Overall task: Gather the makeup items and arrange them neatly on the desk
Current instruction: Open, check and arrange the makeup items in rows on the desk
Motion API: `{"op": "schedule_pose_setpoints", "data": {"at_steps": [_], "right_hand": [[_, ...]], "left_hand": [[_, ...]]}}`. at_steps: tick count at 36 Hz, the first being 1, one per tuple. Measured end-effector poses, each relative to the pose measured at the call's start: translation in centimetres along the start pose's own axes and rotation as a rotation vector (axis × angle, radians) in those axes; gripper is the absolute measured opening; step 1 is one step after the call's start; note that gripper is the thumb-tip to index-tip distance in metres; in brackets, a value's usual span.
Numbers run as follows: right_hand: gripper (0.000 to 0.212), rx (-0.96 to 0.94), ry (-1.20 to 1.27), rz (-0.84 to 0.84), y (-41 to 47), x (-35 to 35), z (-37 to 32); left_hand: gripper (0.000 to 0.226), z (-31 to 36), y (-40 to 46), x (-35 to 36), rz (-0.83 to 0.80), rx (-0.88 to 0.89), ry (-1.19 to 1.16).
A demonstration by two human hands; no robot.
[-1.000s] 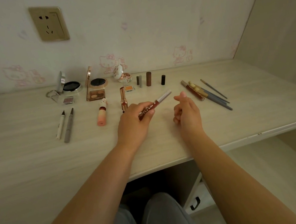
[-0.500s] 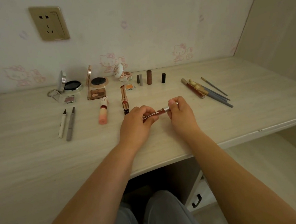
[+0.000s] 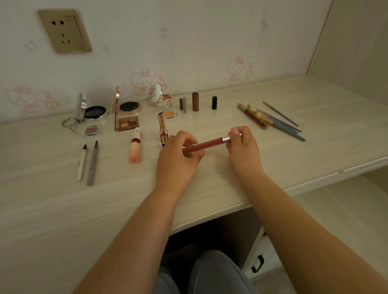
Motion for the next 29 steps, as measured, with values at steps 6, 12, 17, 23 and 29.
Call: {"op": "schedule_pose_setpoints", "data": {"at_steps": [6, 12, 17, 23, 29], "right_hand": [[0.025, 0.072, 0.126, 0.030, 0.4, 0.1, 0.8], [0.028, 0.089, 0.167, 0.050, 0.5, 0.1, 1.1], [0.027, 0.111, 0.194, 0.067, 0.7, 0.0, 1.4], [0.027, 0.124, 0.224, 0.065, 0.9, -0.1, 1.7], [0.027, 0.129, 0.218, 0.078, 1.0, 0.0, 1.7]], "left_hand": [[0.014, -0.2, -0.1, -0.2, -0.040, -0.070, -0.129], [0.021, -0.4, 0.2, -0.2, -0.039, -0.091, -0.161], [0.010, -0.6, 0.3, -0.5, -0.053, -0.085, -0.181], [0.022, -0.4, 0.1, -0.4, -0.074, -0.119, -0.241], [0.015, -0.7, 0.4, -0.4, -0.110, -0.090, -0.297]]}}
Point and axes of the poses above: each hand's wrist, its own y-axis towards the middle knuckle, its own x-axis out of the palm, z = x × y, the point moved 3 cm from there along y, towards the middle knuckle, and after that the axes turned 5 degrees about -x, right-handed, at the moved point
